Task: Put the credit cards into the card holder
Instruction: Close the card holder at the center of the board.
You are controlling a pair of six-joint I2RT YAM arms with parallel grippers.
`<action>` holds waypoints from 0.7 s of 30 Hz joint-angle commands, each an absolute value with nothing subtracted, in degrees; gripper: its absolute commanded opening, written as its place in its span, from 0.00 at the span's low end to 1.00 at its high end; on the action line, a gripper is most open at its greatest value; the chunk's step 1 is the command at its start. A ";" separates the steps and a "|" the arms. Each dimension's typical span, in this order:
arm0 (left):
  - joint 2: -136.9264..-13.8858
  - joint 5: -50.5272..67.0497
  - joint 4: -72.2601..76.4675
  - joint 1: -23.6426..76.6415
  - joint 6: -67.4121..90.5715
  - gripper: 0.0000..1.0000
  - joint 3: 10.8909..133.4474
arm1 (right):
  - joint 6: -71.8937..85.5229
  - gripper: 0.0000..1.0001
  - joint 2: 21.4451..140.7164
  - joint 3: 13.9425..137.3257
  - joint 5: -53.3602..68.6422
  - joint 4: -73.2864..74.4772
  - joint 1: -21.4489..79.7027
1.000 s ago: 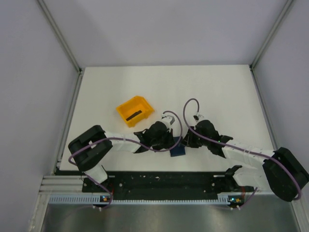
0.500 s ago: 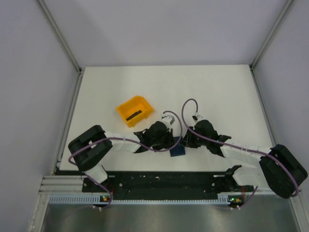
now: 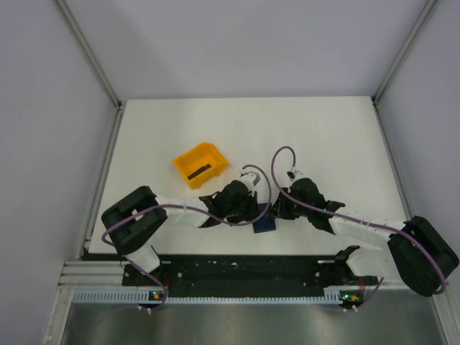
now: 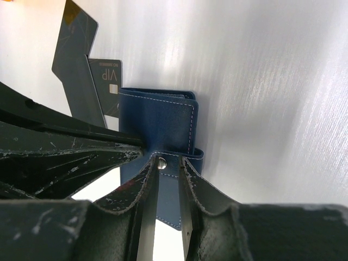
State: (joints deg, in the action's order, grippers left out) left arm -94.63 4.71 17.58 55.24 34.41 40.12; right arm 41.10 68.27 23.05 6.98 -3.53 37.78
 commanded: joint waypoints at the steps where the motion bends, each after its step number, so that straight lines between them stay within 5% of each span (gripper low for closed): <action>1: -93.60 4.83 13.97 55.63 34.02 0.00 38.76 | 40.26 0.21 66.97 25.49 6.15 -4.75 37.44; 21: -93.78 4.92 13.89 55.63 34.01 0.00 38.85 | 39.81 0.21 69.78 26.10 8.17 -5.80 37.44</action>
State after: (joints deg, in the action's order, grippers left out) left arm -94.63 4.73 17.56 55.24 34.41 40.12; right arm 40.86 69.52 23.81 7.44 -3.68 37.74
